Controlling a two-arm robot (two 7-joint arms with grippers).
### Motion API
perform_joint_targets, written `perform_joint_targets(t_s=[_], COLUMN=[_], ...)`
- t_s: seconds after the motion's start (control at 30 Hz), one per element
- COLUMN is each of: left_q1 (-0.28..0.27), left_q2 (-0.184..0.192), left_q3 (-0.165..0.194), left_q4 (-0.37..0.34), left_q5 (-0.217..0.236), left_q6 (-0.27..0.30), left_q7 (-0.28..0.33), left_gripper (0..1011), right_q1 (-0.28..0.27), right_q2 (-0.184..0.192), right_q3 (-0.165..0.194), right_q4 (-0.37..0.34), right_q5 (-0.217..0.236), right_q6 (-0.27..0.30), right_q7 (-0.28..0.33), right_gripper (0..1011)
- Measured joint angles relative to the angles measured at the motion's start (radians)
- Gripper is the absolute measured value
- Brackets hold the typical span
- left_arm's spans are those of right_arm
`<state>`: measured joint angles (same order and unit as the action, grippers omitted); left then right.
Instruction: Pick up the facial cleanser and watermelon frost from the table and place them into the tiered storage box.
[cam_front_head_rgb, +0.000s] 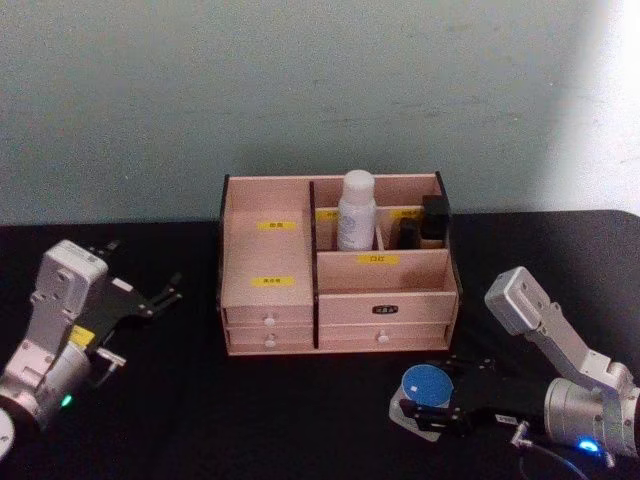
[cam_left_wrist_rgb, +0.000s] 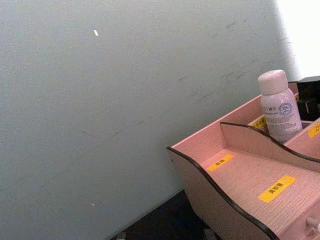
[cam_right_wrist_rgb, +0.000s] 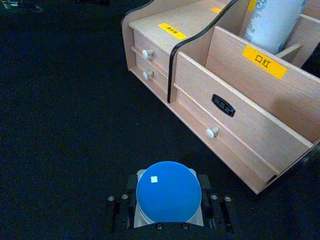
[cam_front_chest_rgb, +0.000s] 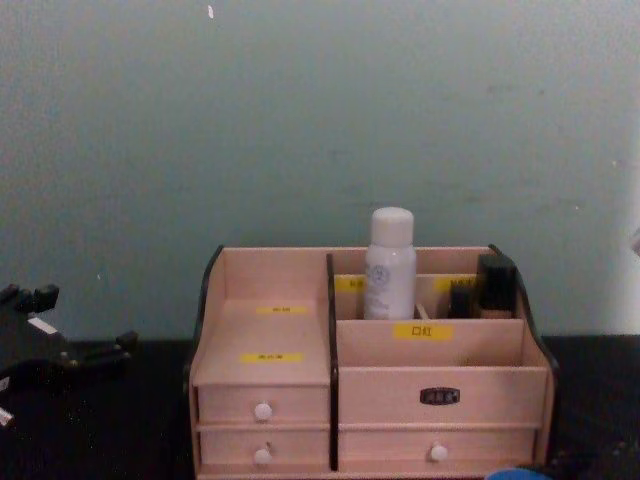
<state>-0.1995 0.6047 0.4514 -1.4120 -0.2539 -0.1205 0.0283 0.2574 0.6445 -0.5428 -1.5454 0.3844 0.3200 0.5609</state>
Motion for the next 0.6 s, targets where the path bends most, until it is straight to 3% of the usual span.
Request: perform_joint_targets(t_s=[0.33,0.6], left_q1=[0.000,0.000], left_q2=[0.000,0.000], left_q3=[0.000,0.000], left_q4=[0.000,0.000], left_q5=[0.000,0.000], left_q6=[0.000,0.000], left_q7=[0.000,0.000], left_gripper=[1001,1001], right_q1=[0.000,-0.016], right_q2=[0.000,0.011], right_q3=[0.000,0.021], right_q4=[0.000,-0.034], right_q5=[0.000,0.014], right_q6=[0.000,-0.001], right_q7=[0.000,-0.007], right_gripper=[721,721])
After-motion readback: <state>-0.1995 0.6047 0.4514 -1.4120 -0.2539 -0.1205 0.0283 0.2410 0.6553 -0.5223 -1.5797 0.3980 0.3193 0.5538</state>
